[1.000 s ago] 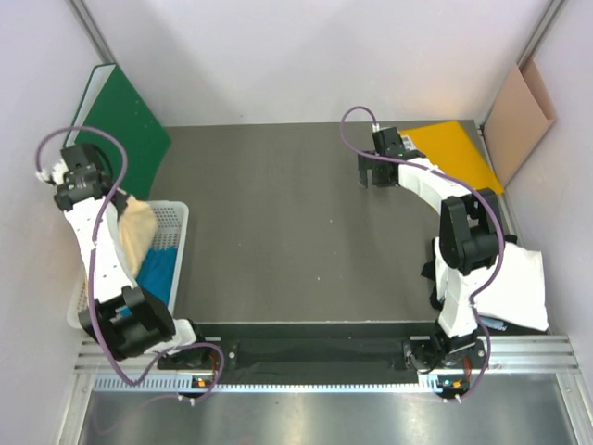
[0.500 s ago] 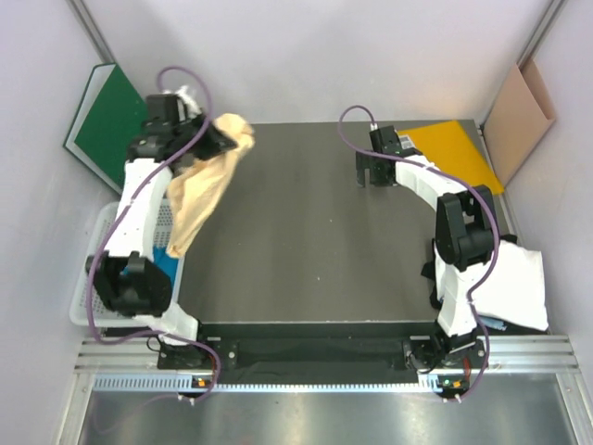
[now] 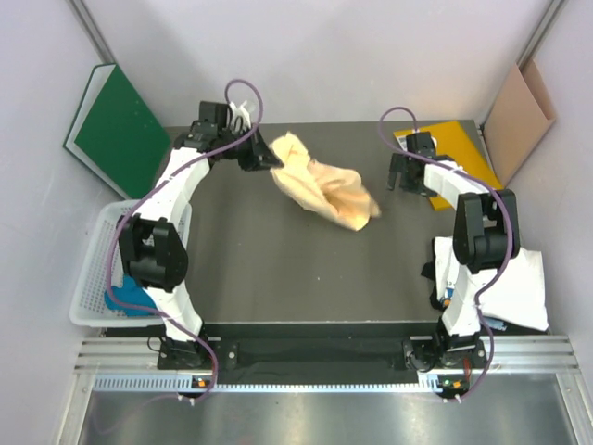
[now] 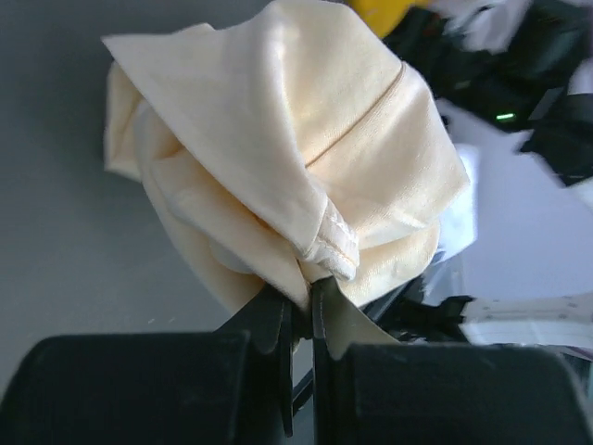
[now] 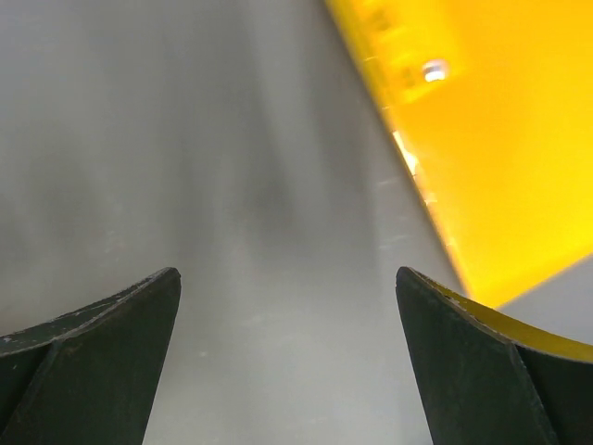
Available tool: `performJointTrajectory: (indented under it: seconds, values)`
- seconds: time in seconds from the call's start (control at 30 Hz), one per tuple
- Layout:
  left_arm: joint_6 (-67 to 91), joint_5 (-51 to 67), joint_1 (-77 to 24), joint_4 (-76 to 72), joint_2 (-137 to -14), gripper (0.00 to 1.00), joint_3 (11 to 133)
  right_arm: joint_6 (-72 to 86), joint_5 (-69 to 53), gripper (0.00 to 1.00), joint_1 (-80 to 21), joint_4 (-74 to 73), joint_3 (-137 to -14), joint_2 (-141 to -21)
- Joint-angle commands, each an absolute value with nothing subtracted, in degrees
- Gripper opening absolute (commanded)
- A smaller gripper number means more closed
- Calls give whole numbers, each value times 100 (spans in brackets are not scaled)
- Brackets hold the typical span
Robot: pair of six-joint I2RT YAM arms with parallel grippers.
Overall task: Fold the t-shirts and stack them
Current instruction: Move the tshirt to the center of the board, then flatten the tshirt out
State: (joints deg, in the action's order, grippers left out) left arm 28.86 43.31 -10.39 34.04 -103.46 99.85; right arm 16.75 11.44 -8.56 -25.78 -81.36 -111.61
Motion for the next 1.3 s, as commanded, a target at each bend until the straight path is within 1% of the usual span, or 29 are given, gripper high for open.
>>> performJointTrajectory:
  seconds: [0.0, 0.07, 0.17, 0.2, 0.23, 0.27, 0.33, 0.43, 0.47, 0.5, 0.53, 0.57, 0.6, 0.63, 0.7, 0.8, 0.87, 0.93, 1.03, 1.13, 1.23, 1.27]
  values:
    - [1812, 3613, -985, 4771, -10582, 0, 9439, 1626, 1055, 100, -809, -2312, -8112, -10574]
    - [1435, 3743, -1010, 5018, -10600, 0, 9579, 1617, 959, 100, -809, -2294, -8095, -10512]
    - [819, 3578, -1177, 5807, -10827, 0, 9930, 1643, 766, 100, -809, -2268, -8068, -10433]
    - [669, 3307, -1213, 6419, -10924, 0, 10010, 1652, 695, 100, -809, -2241, -8068, -10433]
    - [685, 3087, -1274, 6503, -10977, 0, 10002, 1652, 642, 100, -835, -2241, -8094, -10415]
    - [1034, 2667, -1301, 6495, -10917, 0, 9680, 1652, 485, 100, -852, -2233, -8121, -10415]
    - [1343, 1735, -1301, 6994, -10907, 0, 9354, 1644, 239, 100, -948, -2198, -8200, -10432]
    - [1775, 1012, -1301, 7382, -10828, 0, 8696, 1442, -376, 100, -1272, -2284, -8436, -10581]
    - [1967, 906, -1301, 7400, -10785, 10, 8510, 1372, -465, 100, -1396, -2363, -8542, -10652]
    - [2038, 723, -1301, 7409, -10680, 27, 8351, 1206, -544, 100, -1519, -2469, -8647, -10739]
    - [2126, 616, -1301, 7444, -10618, 58, 8115, 1108, -606, 100, -1799, -2731, -8909, -10923]
    - [2284, 528, -1301, 7462, -10548, 81, 8025, 1003, -641, 100, -1924, -2829, -9008, -11012]
    - [2337, 362, -1301, 7479, -10364, 96, 7929, 958, -720, 100, -2142, -2908, -9165, -11135]
    - [2442, 282, -1309, 7471, -10267, 99, 7910, 915, -843, 100, -2223, -2987, -9202, -11171]
    - [2513, 202, -1310, 7401, -9864, 99, 7919, 870, -975, 100, -2433, -3006, -9220, -11223]
    - [2505, 324, -1318, 6997, -9354, 99, 8033, 888, -1186, 96, -2531, -3111, -9229, -11328]
    - [2435, 518, -1318, 6681, -9229, 99, 8147, 870, -1344, 91, -2540, -3260, -9220, -11390]
    - [2339, 658, -1318, 6583, -9228, 99, 8393, 862, -1510, 89, -2540, -3278, -9123, -11426]
    - [2111, 948, -1318, 6478, -9465, 99, 8622, 835, -1678, 89, -2549, -3270, -9035, -11443]
    - [2031, 1090, -1318, 6609, -10001, 99, 8789, 835, -1749, 89, -2566, -3427, -9193, -11715]
    - [2021, 845, -1345, 6688, -10484, 99, 8885, 826, -1714, 86, -2610, -3665, -9465, -12067]
    - [2013, 774, -1353, 6671, -10651, 96, 8886, 835, -1705, 85, -2602, -3700, -9518, -12154]
